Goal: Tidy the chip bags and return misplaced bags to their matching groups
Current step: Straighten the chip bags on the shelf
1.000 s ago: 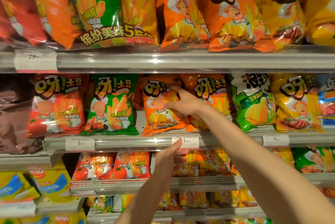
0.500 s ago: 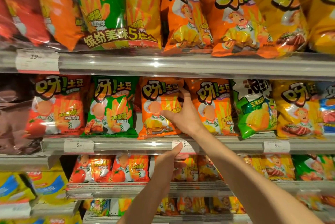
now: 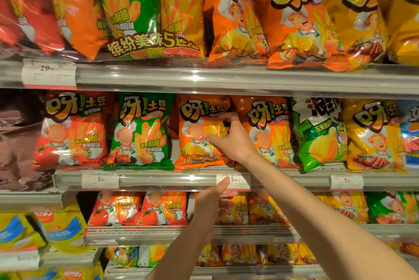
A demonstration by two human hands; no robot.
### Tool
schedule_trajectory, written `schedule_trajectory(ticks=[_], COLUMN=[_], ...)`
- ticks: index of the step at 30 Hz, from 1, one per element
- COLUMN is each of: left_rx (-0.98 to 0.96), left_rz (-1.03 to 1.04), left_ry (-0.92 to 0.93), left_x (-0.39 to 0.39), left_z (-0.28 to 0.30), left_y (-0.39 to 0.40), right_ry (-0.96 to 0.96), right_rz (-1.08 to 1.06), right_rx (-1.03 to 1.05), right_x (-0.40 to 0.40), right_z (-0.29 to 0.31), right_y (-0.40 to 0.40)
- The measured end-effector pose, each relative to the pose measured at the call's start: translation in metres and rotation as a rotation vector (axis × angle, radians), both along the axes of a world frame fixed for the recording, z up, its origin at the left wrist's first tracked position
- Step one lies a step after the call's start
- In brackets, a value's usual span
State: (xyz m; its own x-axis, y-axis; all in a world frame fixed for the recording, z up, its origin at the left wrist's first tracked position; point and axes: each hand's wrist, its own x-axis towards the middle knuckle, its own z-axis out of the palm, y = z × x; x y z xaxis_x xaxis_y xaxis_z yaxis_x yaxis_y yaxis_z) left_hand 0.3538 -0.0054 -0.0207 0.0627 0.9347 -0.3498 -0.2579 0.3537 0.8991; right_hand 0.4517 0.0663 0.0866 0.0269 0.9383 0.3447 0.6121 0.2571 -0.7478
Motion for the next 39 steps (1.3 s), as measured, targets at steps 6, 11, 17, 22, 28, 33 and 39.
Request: schedule_trajectory(ticks=[6, 11, 17, 22, 28, 33, 39], left_rx=[-0.009, 0.012, 0.021, 0.053, 0.049, 0.023, -0.003], left_rz=[-0.004, 0.015, 0.103, 0.092, 0.097, 0.104, 0.113], left_ry=[0.009, -0.016, -0.071, -0.048, -0.015, -0.033, -0.01], left_x=[0.0, 0.001, 0.012, 0.025, 0.026, 0.026, 0.025], left_z=[0.0, -0.003, -0.006, -0.003, -0.001, 0.005, 0.008], left_y=[-0.001, -0.002, -0.004, -0.009, -0.008, -0.011, -0.012], right_ry=[-0.108, -0.281, -0.247, -0.132, -0.072, -0.109, -0.08], right_rz=[0.055, -0.018, -0.322, -0.283, -0.249, -0.261, -0.305], right_rx=[0.009, 0.229, 0.423, 0.103, 0.124, 0.237, 0.263], right_x=[0.003, 0.023, 0.085, 0.11, 0.109, 0.093, 0.086], right_z=[0.002, 0.004, -0.008, -0.023, -0.029, -0.036, -0.044], right_y=[-0.004, -0.024, -0.046, -0.053, -0.052, -0.05, -0.044])
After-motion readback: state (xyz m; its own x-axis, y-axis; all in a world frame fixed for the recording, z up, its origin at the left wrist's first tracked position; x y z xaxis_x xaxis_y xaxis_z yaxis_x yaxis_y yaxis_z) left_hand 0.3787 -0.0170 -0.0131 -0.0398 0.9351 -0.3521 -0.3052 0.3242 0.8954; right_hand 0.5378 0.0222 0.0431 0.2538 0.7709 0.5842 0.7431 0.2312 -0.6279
